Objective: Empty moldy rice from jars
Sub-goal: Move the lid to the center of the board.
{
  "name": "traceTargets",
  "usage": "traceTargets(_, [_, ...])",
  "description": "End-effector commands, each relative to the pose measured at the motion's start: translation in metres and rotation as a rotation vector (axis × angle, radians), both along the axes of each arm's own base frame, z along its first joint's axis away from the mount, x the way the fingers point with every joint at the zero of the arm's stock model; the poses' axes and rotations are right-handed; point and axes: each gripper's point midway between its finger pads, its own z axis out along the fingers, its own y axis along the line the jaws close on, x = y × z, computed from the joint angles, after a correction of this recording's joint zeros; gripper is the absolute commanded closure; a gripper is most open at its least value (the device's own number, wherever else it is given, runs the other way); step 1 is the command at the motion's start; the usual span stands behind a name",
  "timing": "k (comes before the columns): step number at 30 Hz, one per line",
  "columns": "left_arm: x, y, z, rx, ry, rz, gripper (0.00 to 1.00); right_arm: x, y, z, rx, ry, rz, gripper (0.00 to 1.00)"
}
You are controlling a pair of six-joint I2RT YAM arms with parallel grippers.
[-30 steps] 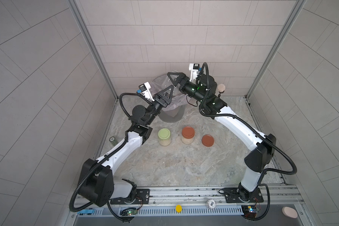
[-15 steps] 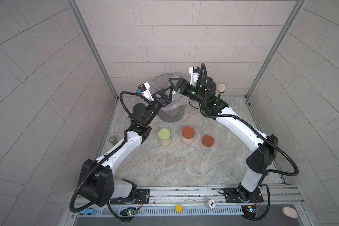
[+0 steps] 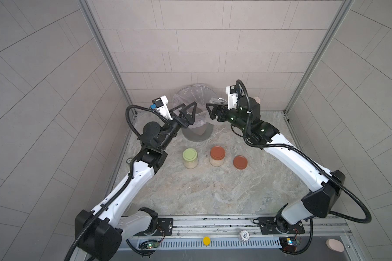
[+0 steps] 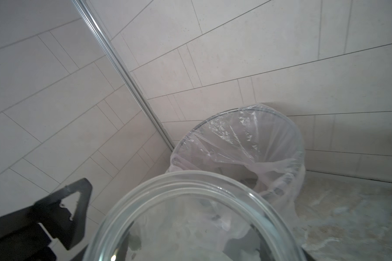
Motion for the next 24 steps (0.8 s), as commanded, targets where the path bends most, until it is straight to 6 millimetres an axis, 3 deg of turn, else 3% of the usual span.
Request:
traceTargets(1, [-0.004, 0.002, -0.035, 0.067, 0.092, 0.014, 0.00, -0.006, -0.035, 0.014, -0.083, -0.138, -0.127, 0.74])
traceTargets(9, [-0.028, 0.002, -0.101, 0.140, 0.220, 0.018, 0.00, -0.015, -0.093, -0.059, -0.190, -0.089, -0.321, 0.74])
traceTargets(16, [-0.060, 0.032, -0.122, 0.161, 0.262, 0.125, 0.00, -0.012, -0.135, -0.132, -0.191, -0.031, -0.488, 0.74])
traceTargets(24, [-0.086, 0.066, -0.145, 0.167, 0.267, 0.232, 0.00, -0.006, -0.144, -0.191, -0.266, -0.093, -0.551, 0.72])
